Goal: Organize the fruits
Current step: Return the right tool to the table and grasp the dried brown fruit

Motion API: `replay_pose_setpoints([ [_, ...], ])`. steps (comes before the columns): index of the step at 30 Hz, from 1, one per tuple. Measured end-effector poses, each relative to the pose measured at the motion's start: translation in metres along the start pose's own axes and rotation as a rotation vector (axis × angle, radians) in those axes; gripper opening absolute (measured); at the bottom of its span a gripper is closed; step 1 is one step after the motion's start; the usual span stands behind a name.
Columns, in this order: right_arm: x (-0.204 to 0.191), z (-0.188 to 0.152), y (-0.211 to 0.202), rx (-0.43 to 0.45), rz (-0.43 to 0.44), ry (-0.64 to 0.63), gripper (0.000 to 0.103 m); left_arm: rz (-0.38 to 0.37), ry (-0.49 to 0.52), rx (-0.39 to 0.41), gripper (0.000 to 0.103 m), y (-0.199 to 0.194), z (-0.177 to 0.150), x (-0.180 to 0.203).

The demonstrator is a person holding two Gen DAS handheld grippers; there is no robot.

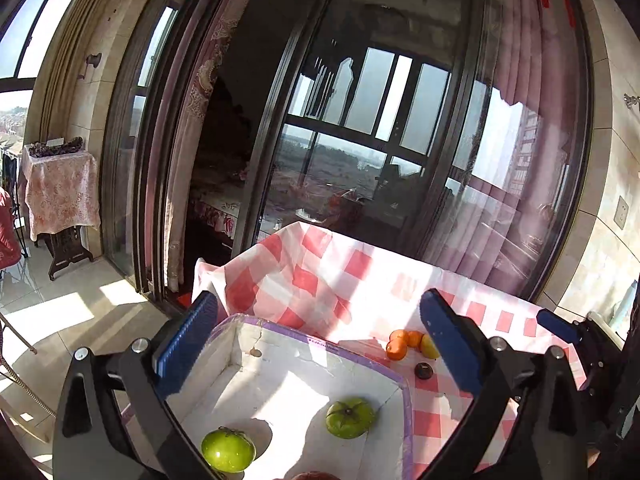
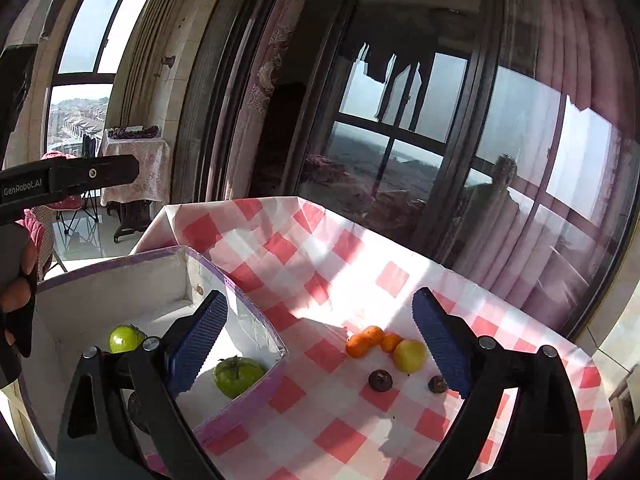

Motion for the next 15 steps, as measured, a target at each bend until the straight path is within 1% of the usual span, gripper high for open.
replay_pose_setpoints([
  [1,0.026,-0.012,0.006,-0.023,-0.045,0.06,0.092,-0.06,0.05,0.022,0.101,0.003,0.001,0.03],
  [3,0.075,-0.047,0.021,-0.117,-0.086,0.219,0.092,-0.173,0.145,0.036,0.101,0.005,-0.009,0.089],
  [4,0.095,-0.067,0.026,-0.169,-0.105,0.294,0.092,-0.223,0.172,0.016,0.101,0.012,-0.02,0.114],
  [5,0.112,-0.091,0.034,-0.237,-0.126,0.36,0.092,-0.26,0.176,-0.018,0.101,0.027,-0.035,0.134],
  [7,0.132,-0.133,0.042,-0.338,-0.15,0.445,0.092,-0.329,0.144,-0.108,0.101,0.058,-0.075,0.167],
  [8,0.137,-0.153,0.044,-0.365,-0.165,0.467,0.092,-0.337,0.131,-0.14,0.101,0.077,-0.1,0.177],
  [9,0.142,-0.171,0.047,-0.394,-0.186,0.473,0.092,-0.326,0.128,-0.175,0.101,0.101,-0.126,0.183],
  [11,0.146,-0.2,0.053,-0.452,-0.222,0.461,0.092,-0.311,0.143,-0.27,0.101,0.131,-0.174,0.194],
  [12,0.147,-0.216,0.053,-0.478,-0.241,0.455,0.092,-0.291,0.137,-0.324,0.101,0.153,-0.198,0.191],
  [13,0.15,-0.227,0.055,-0.496,-0.256,0.45,0.092,-0.259,0.118,-0.362,0.101,0.169,-0.22,0.183],
  [14,0.156,-0.24,0.053,-0.513,-0.275,0.451,0.092,-0.221,0.093,-0.385,0.101,0.183,-0.237,0.171],
  [15,0.161,-0.249,0.057,-0.522,-0.272,0.456,0.092,-0.185,0.063,-0.405,0.101,0.195,-0.25,0.158],
])
Point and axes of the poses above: each gripper's, at about its wrist camera, not at the fingertips, and y roughly the way its jaws point, x to its right, z to its top, the point moved 4 cm from there along y, roughly the way its jaws point, and after that the axes turned 15 degrees about -z, right-handed, at the moved point
